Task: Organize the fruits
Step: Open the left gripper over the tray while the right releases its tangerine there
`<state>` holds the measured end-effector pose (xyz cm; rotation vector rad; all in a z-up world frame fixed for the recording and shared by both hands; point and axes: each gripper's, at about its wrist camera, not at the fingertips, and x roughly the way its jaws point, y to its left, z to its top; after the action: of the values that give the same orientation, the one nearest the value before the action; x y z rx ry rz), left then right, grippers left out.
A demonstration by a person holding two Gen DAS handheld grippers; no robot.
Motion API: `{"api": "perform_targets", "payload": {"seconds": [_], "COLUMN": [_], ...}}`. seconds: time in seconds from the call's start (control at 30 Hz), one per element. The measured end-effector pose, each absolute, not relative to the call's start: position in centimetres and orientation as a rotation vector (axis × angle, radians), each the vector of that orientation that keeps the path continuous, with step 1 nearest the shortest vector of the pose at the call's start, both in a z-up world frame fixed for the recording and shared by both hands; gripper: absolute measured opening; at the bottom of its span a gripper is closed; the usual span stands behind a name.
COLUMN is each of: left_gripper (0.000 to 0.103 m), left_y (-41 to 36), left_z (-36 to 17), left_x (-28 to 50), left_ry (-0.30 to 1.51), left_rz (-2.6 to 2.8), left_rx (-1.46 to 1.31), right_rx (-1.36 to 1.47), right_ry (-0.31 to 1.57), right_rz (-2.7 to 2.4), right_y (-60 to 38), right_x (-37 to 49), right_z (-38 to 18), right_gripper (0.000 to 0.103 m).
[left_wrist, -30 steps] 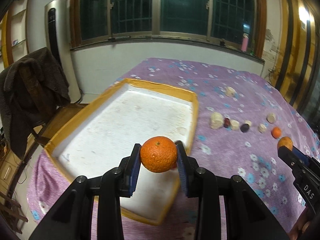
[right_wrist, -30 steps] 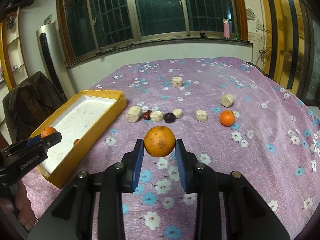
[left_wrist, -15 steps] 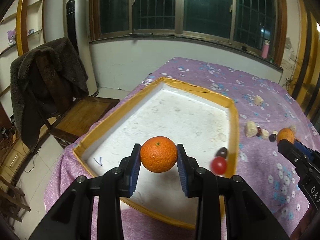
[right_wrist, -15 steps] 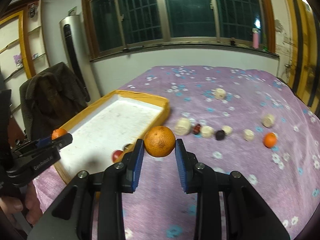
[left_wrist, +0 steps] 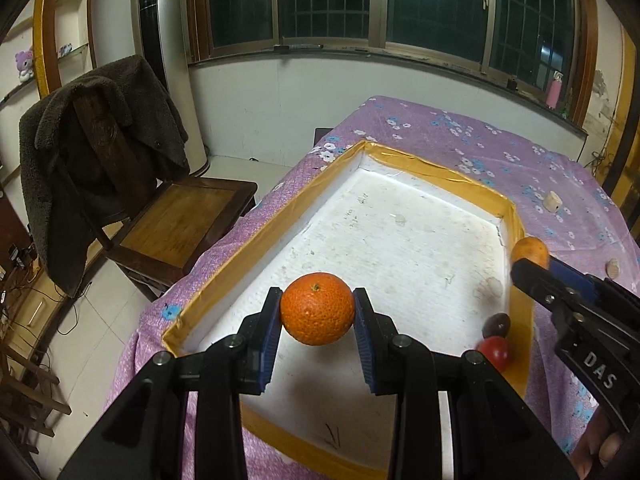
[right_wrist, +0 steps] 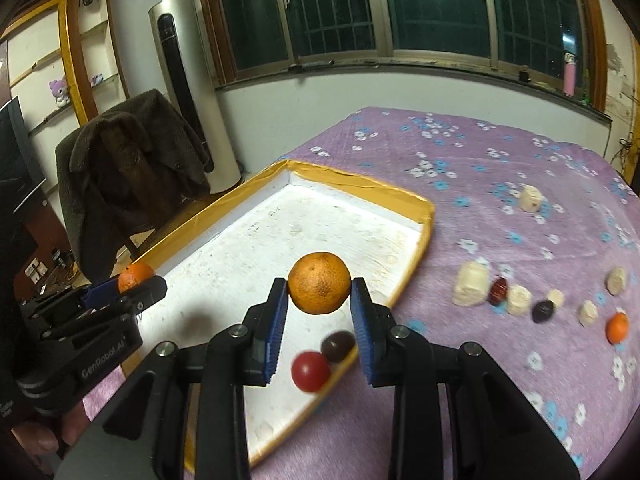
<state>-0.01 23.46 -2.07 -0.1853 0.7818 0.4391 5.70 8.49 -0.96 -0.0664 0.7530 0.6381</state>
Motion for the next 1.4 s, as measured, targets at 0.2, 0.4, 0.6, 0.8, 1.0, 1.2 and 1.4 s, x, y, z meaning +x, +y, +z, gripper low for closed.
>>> {"api": "perform_targets", "payload": {"seconds": [0.2, 0.4, 0.6, 0.8, 1.0, 1.2, 1.4], "left_gripper": [0.034, 0.034, 0.034, 0.034, 0.034, 0.035, 0.048], "left_y": [24.5, 24.9, 25.6, 25.8, 26.0, 26.6, 26.7], "left_z": [-3.2, -3.8, -4.1, -4.5, -4.8, -5.0, -5.0], "left_x": [1.2, 1.8, 1.8, 2.2, 2.4, 2.3, 2.4], "left_ry": [0.827, 0.849, 0.86, 0.877, 0.887, 0.888, 0.884], "left_rz": [0.456, 0.461, 0.482, 0.498, 0.505, 0.516, 0.52], "left_rx": [-0.191, -0.194, -0.201, -0.201, -0.205, -0.233, -0.239], "right_rx": [-0.091, -0.095, -0.107, -0.118, -0.13, -0.141, -0.148], "right_ry": [0.806, 0.845, 0.856, 0.889, 0.892, 0.904, 0.918], "right_rz": [0.648, 0.642, 0.624, 0.603, 0.596, 0.594, 0.584], "right_y": [10.2, 11.1, 11.3, 11.6, 11.8, 12.1, 12.2], "right_x": [7.5, 8.7, 10.0, 11.5, 11.8, 12.2, 12.6], "right_z": [-2.3, -3.5, -3.9, -4.7, -5.0, -5.0, -5.5], "right_gripper": [0.034, 0.034, 0.034, 0.034, 0.034, 0.034, 0.034]}}
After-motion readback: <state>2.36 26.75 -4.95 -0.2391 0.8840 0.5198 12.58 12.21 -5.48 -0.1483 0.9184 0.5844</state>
